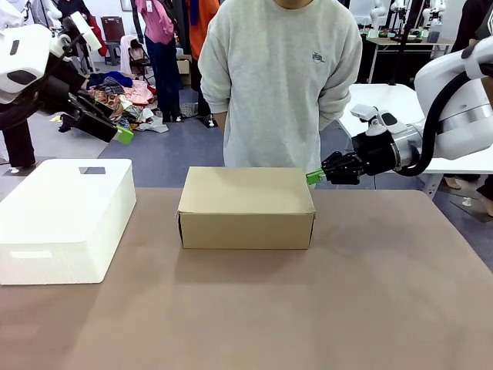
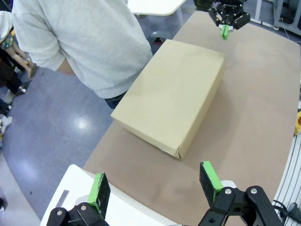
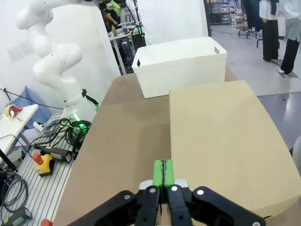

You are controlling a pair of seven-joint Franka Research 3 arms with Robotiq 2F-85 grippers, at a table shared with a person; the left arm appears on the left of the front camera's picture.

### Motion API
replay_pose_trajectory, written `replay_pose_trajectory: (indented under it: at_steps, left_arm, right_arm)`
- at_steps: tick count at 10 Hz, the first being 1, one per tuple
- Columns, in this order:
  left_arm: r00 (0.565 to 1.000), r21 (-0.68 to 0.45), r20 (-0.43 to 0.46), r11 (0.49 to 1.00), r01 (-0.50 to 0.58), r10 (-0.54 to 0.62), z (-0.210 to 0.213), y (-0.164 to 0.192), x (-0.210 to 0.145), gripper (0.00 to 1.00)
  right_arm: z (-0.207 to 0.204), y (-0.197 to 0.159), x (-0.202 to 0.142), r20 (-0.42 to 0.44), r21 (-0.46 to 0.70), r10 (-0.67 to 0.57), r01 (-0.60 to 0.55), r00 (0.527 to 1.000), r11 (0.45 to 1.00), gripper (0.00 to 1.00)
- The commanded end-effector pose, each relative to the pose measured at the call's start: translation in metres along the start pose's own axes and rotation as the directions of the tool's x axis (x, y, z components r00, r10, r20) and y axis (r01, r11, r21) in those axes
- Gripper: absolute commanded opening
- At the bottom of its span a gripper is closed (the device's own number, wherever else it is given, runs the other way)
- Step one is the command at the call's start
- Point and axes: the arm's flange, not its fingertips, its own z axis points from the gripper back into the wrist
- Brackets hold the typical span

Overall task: Pack the shoes into the box.
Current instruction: Press down on the lid of the Shoes Box.

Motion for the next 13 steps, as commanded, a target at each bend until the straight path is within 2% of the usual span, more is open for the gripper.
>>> replay_pose_trajectory:
  at_steps: [1,3,5,6,7,8,10,11,13]
  left_arm:
    - [1.0,0.0,0.0,1.0,0.0,0.0,0.0,0.0,0.0,1.0]
    - [0.99,-0.027,-0.024,0.99,-0.142,0.141,-0.019,0.003,0.007,1.0]
    - [0.984,-0.034,-0.04,0.984,-0.175,0.174,-0.028,0.001,0.018,0.61]
    - [0.983,-0.03,-0.049,0.983,-0.18,0.179,-0.032,0.001,0.021,0.42]
    - [0.98,-0.032,-0.057,0.981,-0.193,0.191,-0.037,0.002,0.025,0.23]
    - [0.979,-0.029,-0.068,0.98,-0.195,0.192,-0.042,0.0,0.028,0.19]
    - [0.973,0.003,-0.079,0.976,-0.217,0.217,-0.052,-0.002,0.033,0.19]
    - [0.97,0.018,-0.091,0.974,-0.225,0.226,-0.056,-0.005,0.035,0.19]
    - [0.966,0.006,-0.095,0.971,-0.24,0.24,-0.067,-0.008,0.039,0.19]
  right_arm:
    - [0.0,0.0,0.0,-0.002,0.001,0.0,0.0,1.0,1.0,0.0]
    - [-0.003,0.017,0.026,-0.071,-0.114,-0.136,0.127,0.988,0.985,0.0]
    - [-0.007,0.039,0.049,-0.144,-0.2,-0.222,0.191,0.965,0.961,0.0]
    - [-0.008,0.048,0.055,-0.162,-0.234,-0.232,0.191,0.959,0.953,0.09]
    - [-0.01,0.055,0.059,-0.183,-0.29,-0.236,0.177,0.954,0.94,0.29]
    - [-0.012,0.063,0.062,-0.2,-0.333,-0.25,0.174,0.947,0.927,0.49]
    - [-0.016,0.081,0.068,-0.236,-0.404,-0.276,0.165,0.932,0.9,0.89]
    - [-0.017,0.09,0.071,-0.242,-0.416,-0.271,0.153,0.932,0.897,1.0]
    - [-0.018,0.103,0.075,-0.247,-0.452,-0.273,0.139,0.93,0.881,1.0]
